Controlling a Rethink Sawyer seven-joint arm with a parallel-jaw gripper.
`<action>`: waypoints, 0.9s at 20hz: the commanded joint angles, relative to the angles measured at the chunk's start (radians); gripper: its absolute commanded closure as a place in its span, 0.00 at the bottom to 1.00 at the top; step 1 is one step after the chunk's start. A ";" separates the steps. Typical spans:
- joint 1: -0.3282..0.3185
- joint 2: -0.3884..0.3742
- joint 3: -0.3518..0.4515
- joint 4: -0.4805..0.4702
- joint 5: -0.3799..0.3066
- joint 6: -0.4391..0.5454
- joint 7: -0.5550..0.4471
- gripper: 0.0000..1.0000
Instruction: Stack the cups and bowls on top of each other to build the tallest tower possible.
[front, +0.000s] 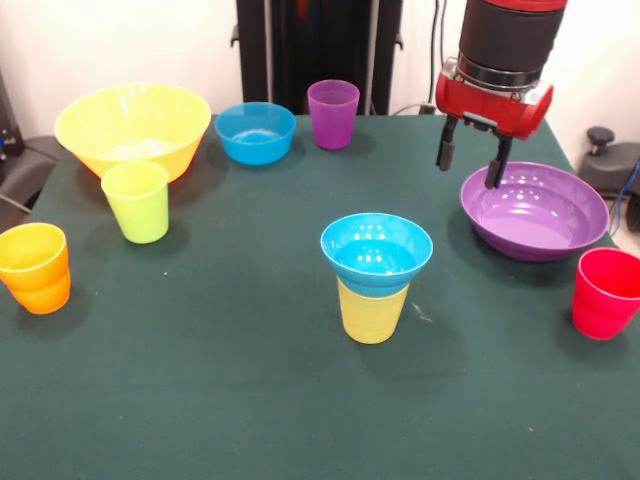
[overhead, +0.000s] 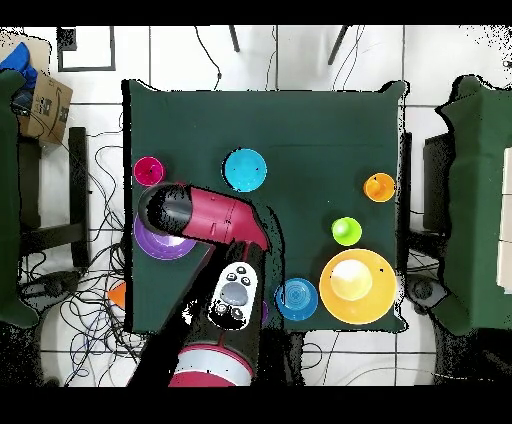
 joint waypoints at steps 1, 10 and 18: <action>0.000 0.013 0.113 0.080 -0.082 -0.085 0.031 0.00; -0.018 0.004 0.120 0.099 -0.105 -0.105 0.017 0.00; -0.024 0.014 0.127 0.106 -0.116 -0.121 0.027 0.00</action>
